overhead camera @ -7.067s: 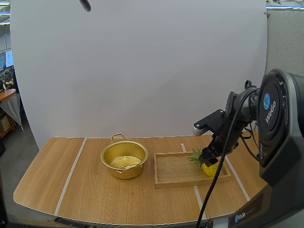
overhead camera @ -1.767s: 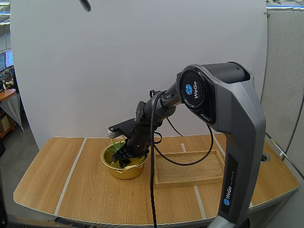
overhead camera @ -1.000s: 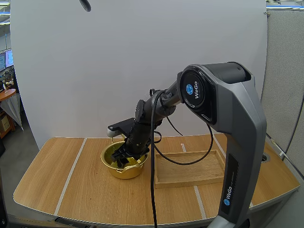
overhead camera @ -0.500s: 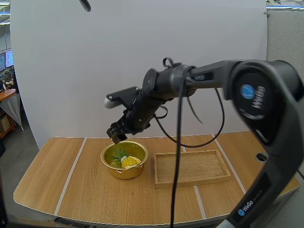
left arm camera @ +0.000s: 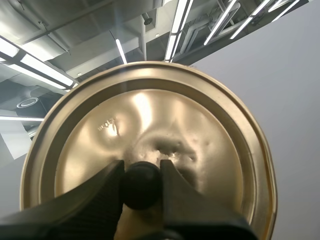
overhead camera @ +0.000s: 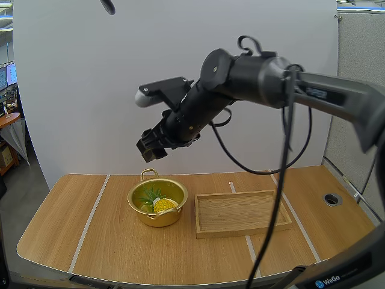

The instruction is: Open the pot, put the pineapple inside, and close it

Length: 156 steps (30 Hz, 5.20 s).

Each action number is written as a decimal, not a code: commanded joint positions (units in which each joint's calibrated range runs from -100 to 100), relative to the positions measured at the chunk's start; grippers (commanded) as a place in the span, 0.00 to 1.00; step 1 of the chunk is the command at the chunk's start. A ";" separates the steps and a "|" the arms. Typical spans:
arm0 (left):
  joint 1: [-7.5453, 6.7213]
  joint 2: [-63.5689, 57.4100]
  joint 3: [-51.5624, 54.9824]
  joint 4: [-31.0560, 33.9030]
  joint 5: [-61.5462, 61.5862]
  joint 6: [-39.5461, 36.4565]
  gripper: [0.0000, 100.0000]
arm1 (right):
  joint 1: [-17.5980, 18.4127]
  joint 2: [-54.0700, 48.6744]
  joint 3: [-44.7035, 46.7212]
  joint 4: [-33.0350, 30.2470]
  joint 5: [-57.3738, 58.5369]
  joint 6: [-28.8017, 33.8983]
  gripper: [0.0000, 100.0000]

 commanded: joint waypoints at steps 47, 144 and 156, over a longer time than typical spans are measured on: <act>-0.24 -0.13 -0.30 0.50 -1.93 -0.34 0.00 | -0.04 -55.17 33.10 -11.00 8.95 8.06 1.00; -0.24 -9.27 28.13 1.28 21.92 1.07 0.00 | -0.12 -59.07 36.62 -13.73 11.26 10.02 0.00; -0.24 -14.14 45.56 -2.65 21.92 5.12 0.00 | -0.12 -59.07 36.62 -13.73 11.26 10.02 0.00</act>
